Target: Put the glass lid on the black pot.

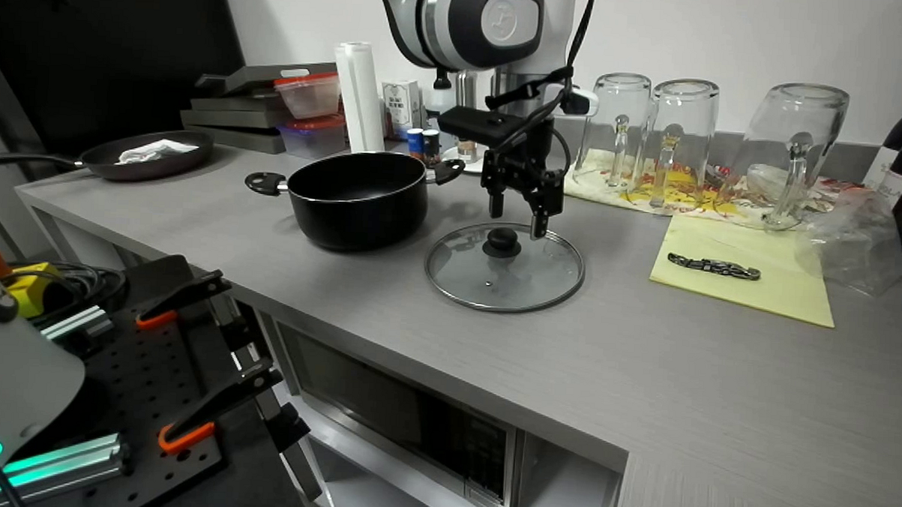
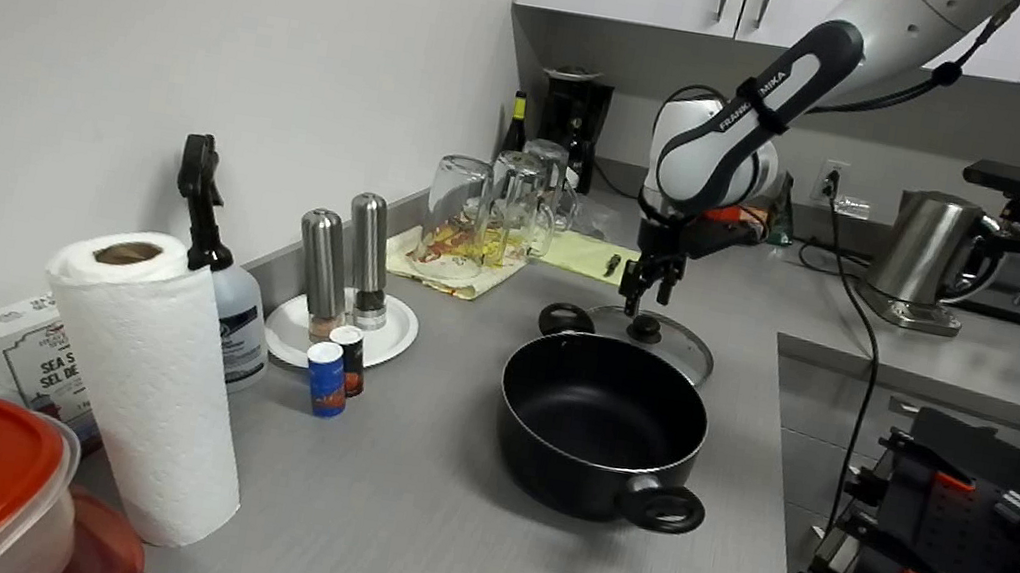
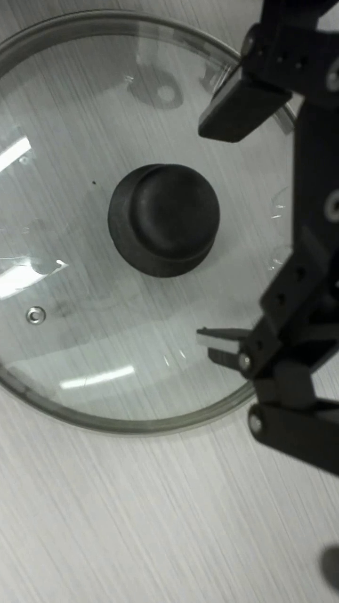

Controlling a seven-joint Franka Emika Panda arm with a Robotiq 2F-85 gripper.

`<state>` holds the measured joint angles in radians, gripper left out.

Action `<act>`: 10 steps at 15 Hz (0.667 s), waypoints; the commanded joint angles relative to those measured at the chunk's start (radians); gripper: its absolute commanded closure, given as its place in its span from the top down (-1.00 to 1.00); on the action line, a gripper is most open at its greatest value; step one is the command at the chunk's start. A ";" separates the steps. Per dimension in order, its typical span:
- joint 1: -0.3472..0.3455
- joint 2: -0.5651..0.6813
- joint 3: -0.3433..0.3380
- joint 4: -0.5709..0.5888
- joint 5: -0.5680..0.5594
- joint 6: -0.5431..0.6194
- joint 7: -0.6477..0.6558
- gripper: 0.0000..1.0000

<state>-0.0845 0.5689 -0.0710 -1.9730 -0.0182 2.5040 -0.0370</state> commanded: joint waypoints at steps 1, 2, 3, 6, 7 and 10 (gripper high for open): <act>-0.007 0.042 0.011 0.047 0.013 -0.002 0.003 1.00; -0.007 0.047 0.012 0.051 0.013 -0.004 0.004 1.00; -0.007 0.049 0.011 0.052 0.013 -0.007 0.005 1.00; -0.008 0.049 0.014 0.044 0.014 -0.003 0.003 1.00; -0.008 0.046 0.014 0.041 0.015 -0.006 0.004 1.00; -0.008 0.041 0.015 0.035 0.017 -0.009 0.004 1.00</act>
<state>-0.0846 0.6082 -0.0677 -1.9452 -0.0182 2.5035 -0.0369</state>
